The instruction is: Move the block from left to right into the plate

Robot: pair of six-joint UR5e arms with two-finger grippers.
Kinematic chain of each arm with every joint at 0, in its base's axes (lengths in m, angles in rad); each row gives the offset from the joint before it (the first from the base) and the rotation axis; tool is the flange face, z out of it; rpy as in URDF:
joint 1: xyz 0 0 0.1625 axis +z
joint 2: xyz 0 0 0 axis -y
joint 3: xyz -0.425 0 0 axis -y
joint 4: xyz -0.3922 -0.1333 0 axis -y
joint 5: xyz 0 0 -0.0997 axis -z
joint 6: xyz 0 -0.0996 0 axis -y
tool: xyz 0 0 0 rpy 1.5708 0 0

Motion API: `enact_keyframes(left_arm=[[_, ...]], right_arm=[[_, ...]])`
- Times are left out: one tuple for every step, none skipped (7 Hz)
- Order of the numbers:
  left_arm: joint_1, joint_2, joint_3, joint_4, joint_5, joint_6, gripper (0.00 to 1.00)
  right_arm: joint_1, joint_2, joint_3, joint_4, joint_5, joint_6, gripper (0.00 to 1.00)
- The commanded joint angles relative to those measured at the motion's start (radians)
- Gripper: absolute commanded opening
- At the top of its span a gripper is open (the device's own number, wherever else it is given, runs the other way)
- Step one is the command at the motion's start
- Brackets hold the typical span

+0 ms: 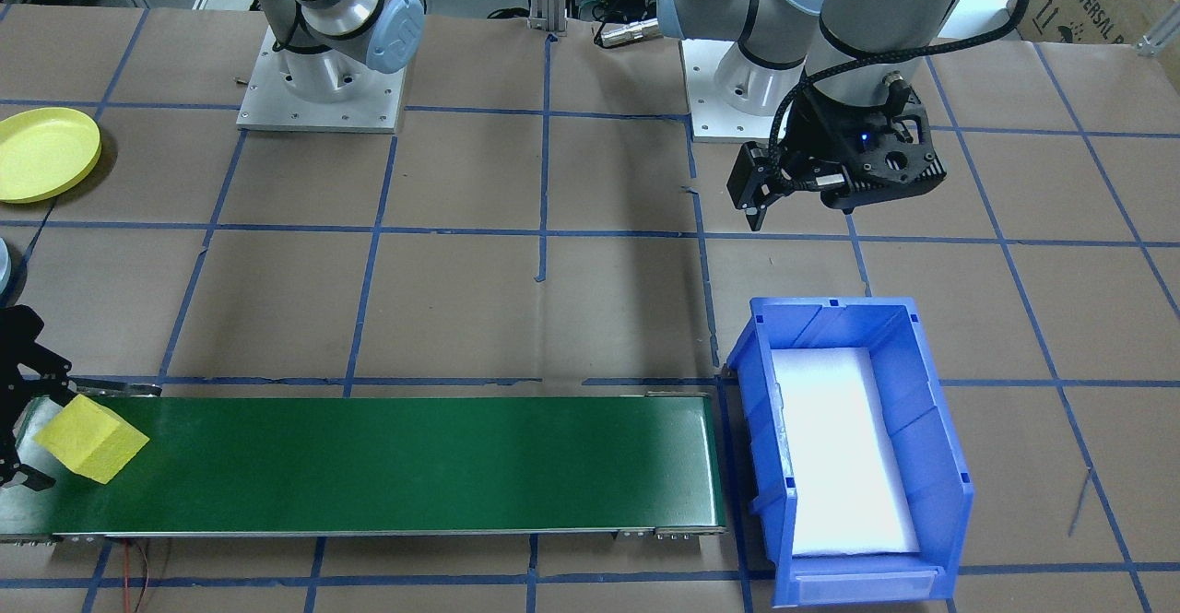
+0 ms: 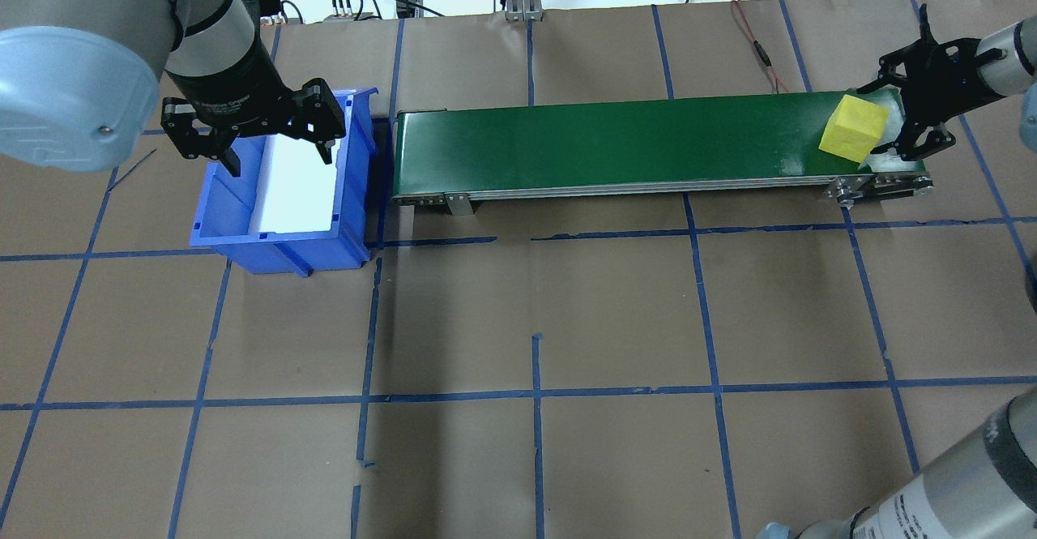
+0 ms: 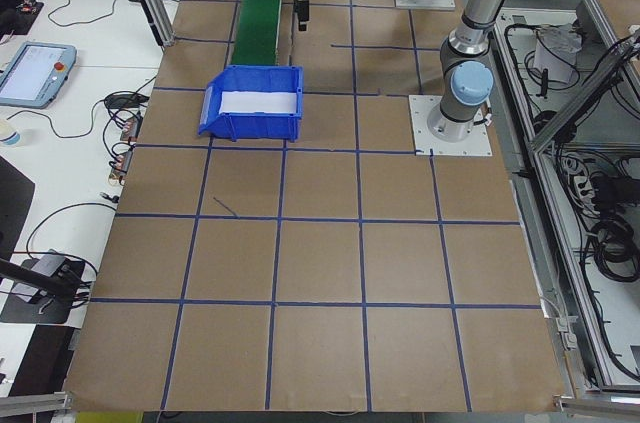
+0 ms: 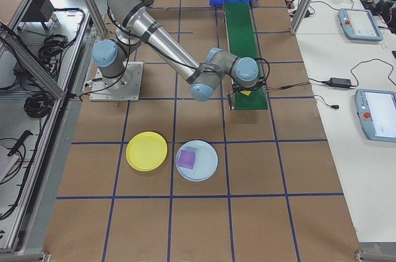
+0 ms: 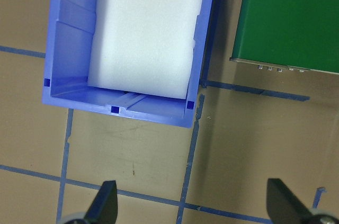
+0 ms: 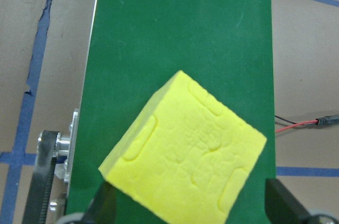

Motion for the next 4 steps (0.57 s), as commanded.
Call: enact_keyframes(left_arm=[[0.001,0.000,0.000,0.000,0.000,0.000,1.00],[0.000,0.000,0.000,-0.001,0.000,0.001,1.00],[0.001,0.000,0.000,-0.001,0.000,0.001,1.00],[0.000,0.000,0.000,-0.001,0.000,0.000,1.00]], right_arm=[[-0.001,-0.039,0.041,0.005,-0.005,0.074,1.00],[-0.001,-0.039,0.043,0.005,-0.018,0.076,1.00],[-0.001,-0.038,0.041,0.003,-0.018,0.076,1.00],[-0.001,-0.037,0.041,0.003,-0.018,0.078,1.00]])
